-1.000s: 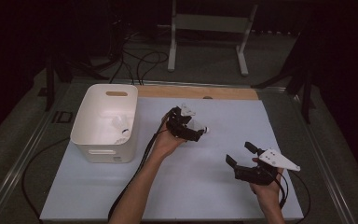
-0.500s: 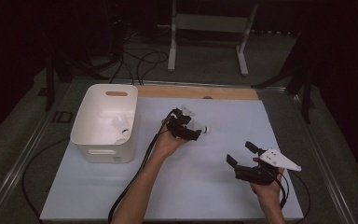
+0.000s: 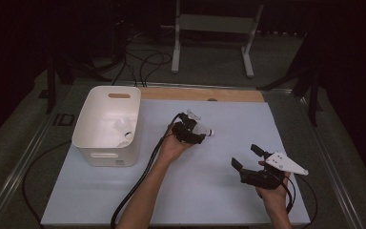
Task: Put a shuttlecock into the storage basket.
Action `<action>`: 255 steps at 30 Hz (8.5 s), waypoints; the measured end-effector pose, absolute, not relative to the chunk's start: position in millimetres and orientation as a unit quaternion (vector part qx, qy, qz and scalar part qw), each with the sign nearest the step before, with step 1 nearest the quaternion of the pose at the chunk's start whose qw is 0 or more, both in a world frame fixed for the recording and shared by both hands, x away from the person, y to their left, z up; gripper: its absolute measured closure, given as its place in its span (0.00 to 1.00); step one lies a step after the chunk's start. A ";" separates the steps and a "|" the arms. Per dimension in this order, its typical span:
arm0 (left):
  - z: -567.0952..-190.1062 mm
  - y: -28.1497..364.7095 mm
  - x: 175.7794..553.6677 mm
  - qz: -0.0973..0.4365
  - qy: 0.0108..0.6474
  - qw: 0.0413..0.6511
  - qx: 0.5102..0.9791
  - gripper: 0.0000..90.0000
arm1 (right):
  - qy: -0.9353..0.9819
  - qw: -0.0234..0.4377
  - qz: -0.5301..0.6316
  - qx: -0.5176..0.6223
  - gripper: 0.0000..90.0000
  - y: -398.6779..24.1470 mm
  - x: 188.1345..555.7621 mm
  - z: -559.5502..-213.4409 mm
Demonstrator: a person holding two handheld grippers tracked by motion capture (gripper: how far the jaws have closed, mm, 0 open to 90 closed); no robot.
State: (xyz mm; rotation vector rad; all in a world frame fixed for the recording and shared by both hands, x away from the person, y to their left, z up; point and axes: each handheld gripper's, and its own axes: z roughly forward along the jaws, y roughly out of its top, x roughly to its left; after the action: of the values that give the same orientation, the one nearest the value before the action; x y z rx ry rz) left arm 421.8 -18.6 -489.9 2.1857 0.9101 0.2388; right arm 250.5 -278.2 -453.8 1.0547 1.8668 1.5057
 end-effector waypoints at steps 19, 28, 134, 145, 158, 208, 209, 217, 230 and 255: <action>-498.3 -25.3 422.4 0.081 0.357 0.371 0.853 0.85 | 0.688 0.258 0.555 0.390 0.10 -278.7 250.5 -453.9; -497.6 -26.2 420.5 0.086 0.353 0.370 0.855 1.00 | 0.688 0.258 0.554 0.390 0.10 -279.8 250.5 -453.6; -412.5 20.2 388.5 0.130 0.301 0.443 0.835 1.00 | 0.691 0.259 0.552 0.388 0.10 -277.2 250.5 -455.1; -408.0 23.6 385.9 0.128 0.291 0.448 0.836 1.00 | 0.691 0.258 0.553 0.388 0.10 -277.0 250.6 -455.3; -401.7 28.1 381.3 0.130 0.278 0.453 0.837 1.00 | 0.690 0.257 0.553 0.390 0.10 -276.6 250.8 -455.6; -377.9 54.5 364.9 0.148 0.258 0.471 0.830 1.00 | 0.691 0.259 0.553 0.388 0.10 -276.2 250.6 -455.4; -377.3 55.2 364.5 0.148 0.257 0.471 0.831 1.00 | 0.691 0.259 0.552 0.388 0.10 -276.1 250.6 -455.3; -375.8 59.7 363.5 0.151 0.257 0.470 0.831 1.00 | 0.691 0.259 0.552 0.388 0.10 -276.0 250.7 -455.5; -371.6 68.1 361.5 0.156 0.261 0.472 0.828 1.00 | 0.691 0.258 0.552 0.389 0.10 -275.5 250.9 -455.8; -362.1 85.3 355.4 0.168 0.262 0.480 0.820 1.00 | 0.691 0.259 0.552 0.388 0.10 -275.3 250.7 -455.5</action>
State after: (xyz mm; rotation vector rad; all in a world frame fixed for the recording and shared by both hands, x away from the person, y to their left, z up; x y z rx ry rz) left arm 355.4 85.3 -362.1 2.0013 0.6388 0.4111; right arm 250.7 -275.3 -455.5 1.0512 1.8742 1.4957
